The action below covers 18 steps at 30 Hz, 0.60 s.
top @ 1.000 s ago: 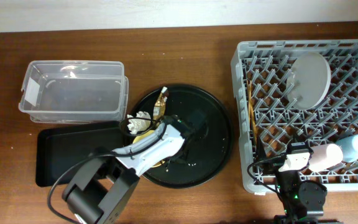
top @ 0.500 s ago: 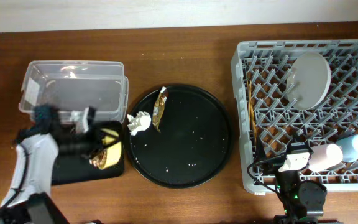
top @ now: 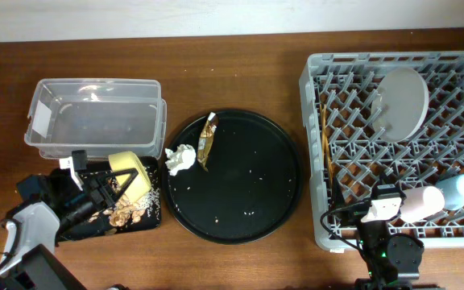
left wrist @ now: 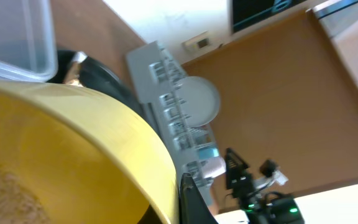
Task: Sort waste into correct bins and load items into the dishwasher rack
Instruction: 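Tip the yellow bowl over the black rectangular tray to dump scraps, then carry the yellow bowl to the rack and release it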
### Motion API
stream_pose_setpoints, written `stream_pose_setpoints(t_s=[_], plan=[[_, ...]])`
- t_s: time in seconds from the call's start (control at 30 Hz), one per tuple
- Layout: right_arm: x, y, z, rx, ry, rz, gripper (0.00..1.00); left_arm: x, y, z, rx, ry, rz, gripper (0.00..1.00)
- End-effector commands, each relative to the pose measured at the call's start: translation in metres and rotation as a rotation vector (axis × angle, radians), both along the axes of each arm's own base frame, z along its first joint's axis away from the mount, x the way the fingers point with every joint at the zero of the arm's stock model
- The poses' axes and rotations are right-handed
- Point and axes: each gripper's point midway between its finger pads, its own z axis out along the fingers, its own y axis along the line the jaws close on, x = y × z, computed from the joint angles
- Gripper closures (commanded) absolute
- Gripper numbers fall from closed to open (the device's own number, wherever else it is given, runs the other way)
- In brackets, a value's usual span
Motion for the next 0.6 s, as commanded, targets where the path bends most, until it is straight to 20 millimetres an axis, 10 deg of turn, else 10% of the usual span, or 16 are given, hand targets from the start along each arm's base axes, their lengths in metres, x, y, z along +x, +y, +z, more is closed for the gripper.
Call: stream_pose_setpoints(t_s=[0.0, 0.57], plan=[[0.0, -0.001, -0.003, 0.001, 0.002, -0.004, 0.02, -0.002, 0.0, 0.002, -0.025, 0.016, 0.009, 1.0], [0.0, -0.001, -0.003, 0.001, 0.002, -0.004, 0.02, -0.018, -0.01, -0.023, -0.014, 0.224, -0.017, 1.0]])
